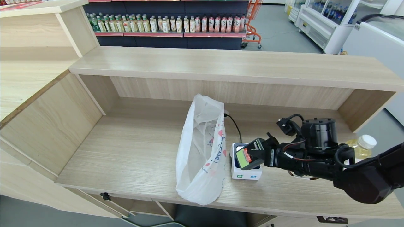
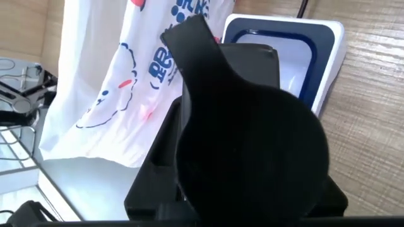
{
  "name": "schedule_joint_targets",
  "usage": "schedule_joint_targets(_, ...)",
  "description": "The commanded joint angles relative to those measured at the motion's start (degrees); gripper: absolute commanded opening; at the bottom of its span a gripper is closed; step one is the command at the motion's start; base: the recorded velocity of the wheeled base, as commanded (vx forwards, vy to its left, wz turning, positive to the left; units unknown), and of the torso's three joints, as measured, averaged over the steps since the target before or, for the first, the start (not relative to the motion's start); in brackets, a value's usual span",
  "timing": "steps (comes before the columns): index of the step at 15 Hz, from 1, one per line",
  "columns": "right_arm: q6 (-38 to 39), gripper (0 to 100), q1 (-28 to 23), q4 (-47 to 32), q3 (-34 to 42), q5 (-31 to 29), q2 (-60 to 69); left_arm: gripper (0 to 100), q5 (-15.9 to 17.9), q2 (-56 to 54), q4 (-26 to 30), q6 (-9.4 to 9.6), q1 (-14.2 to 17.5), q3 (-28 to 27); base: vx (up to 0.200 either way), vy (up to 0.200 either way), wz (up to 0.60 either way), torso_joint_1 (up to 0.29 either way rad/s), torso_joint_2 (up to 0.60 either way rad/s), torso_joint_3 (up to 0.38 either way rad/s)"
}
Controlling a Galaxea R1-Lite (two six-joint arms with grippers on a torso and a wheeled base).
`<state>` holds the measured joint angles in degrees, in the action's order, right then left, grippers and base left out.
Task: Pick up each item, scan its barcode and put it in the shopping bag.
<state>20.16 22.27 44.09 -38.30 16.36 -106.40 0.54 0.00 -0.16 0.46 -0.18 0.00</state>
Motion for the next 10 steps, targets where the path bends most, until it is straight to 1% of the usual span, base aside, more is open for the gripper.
schedule_joint_targets(1, 0.0, 0, 0.1, 1.0, -0.1, -0.5, -2.4, 100, 0.0, 0.1, 0.0, -0.02, 0.0, 0.0, 0.000, 0.000, 0.00, 0.000, 0.00, 0.000)
schedule_joint_targets(10, 0.0, 0, 0.1, 2.4, -2.7, -0.9, -5.0, 100, 0.0, 0.1, 0.0, 0.06, 0.0, 0.0, 0.000, 0.000, 0.00, 0.000, 0.00, 0.000)
